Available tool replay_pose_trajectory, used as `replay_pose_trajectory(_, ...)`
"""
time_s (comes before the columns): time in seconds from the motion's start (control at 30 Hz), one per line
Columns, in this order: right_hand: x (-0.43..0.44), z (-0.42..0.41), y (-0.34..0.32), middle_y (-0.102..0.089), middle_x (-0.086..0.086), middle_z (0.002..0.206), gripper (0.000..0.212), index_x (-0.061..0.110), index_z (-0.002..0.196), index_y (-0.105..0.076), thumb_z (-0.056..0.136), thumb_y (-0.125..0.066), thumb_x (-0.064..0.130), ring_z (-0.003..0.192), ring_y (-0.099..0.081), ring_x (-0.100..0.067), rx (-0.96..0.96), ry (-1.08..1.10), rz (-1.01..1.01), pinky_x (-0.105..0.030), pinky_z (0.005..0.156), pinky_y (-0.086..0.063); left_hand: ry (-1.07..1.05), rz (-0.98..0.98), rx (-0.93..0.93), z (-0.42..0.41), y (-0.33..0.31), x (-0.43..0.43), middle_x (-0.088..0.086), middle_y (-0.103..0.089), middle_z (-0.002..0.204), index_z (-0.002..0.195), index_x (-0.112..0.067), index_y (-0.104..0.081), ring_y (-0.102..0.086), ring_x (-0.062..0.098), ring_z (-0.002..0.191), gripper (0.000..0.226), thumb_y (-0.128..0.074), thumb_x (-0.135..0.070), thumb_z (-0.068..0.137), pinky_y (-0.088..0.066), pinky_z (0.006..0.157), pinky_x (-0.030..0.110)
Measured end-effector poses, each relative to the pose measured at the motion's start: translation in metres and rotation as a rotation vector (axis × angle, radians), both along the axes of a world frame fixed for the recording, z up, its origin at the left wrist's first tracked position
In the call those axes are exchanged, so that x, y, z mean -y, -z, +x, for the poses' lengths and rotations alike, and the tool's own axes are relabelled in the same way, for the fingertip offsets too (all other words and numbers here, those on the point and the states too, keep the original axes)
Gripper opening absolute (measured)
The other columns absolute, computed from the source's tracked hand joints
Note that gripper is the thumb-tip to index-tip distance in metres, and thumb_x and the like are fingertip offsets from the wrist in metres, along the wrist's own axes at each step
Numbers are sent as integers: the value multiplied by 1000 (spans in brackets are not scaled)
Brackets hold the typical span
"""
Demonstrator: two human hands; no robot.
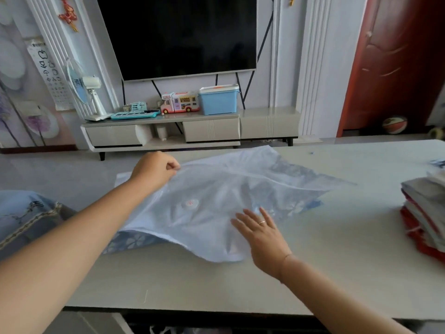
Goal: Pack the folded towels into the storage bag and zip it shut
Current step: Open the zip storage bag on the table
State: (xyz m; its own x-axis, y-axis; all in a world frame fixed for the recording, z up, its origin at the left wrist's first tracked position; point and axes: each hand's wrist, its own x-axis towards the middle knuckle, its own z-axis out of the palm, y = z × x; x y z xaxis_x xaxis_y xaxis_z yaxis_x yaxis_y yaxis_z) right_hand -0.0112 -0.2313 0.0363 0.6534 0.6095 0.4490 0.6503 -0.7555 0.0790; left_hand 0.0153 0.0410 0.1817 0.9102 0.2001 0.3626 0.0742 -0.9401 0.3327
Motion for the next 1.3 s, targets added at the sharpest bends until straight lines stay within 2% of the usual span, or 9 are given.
replay_pose_trajectory(0.1,46,29,-8,-61,-5,132,54,17,120,-66,70,-63,0,132,-47,-28,-35,206,-32,-55,114,-21,27,80,-64,-1,6,11,4,-74,96,94,-19,-74,-66,24,89,18,-64,-11,80,-52,81,31)
replay_pose_trajectory(0.2,68,44,-13,-76,-2,97,24,22,81,-77,64,-79,6,104,-68,-24,12,285,81,-47,104,-39,115,69,-105,1,10,39,3,-73,98,100,-17,-72,-64,19,84,22,-68,-14,79,-48,78,25)
replay_pose_trajectory(0.3,71,47,-16,-71,4,65,25,21,60,-73,48,-90,7,73,-71,-19,73,250,219,-35,86,-52,239,42,-114,7,11,75,2,-73,99,102,-18,-71,-66,18,89,27,-74,-21,75,-51,85,30)
replay_pose_trajectory(0.6,56,41,-13,-72,7,75,25,22,72,-75,55,-86,6,76,-71,-18,128,177,416,-38,89,-52,487,261,-17,50,24,185,-2,-70,106,104,-21,-69,-61,22,99,20,-58,-26,87,-38,74,25)
replay_pose_trajectory(0.8,69,31,19,-70,14,62,26,25,59,-72,45,-92,16,61,-69,-9,-35,160,354,-23,86,-37,354,256,181,69,16,189,6,-69,94,90,-15,-70,-61,31,91,16,-58,-25,89,-45,71,34)
replay_pose_trajectory(1.03,67,28,34,-67,20,53,36,28,47,-69,24,-94,16,50,-65,-2,-147,175,389,-13,71,-45,254,186,296,83,-28,171,8,-73,95,91,-12,-74,-64,30,88,18,-59,-20,87,-45,70,31)
replay_pose_trajectory(1.1,67,27,37,-69,19,57,38,29,51,-71,26,-90,9,52,-67,-3,-188,187,422,-11,64,-51,207,152,347,86,-42,168,9,-74,93,90,-11,-74,-64,30,86,18,-57,-17,86,-47,69,31)
replay_pose_trajectory(1.17,69,27,43,-75,11,69,31,24,62,-75,43,-82,1,64,-71,-9,-243,186,449,-20,74,-53,143,129,406,90,-56,160,9,-74,91,89,-10,-74,-65,28,83,18,-57,-14,86,-49,67,32)
replay_pose_trajectory(1.3,70,32,48,-71,4,112,29,17,100,-74,82,-55,5,110,-62,-15,-371,208,423,-14,97,-31,93,119,444,92,-68,145,6,-74,91,89,-11,-74,-66,25,83,17,-57,-12,87,-47,65,30)
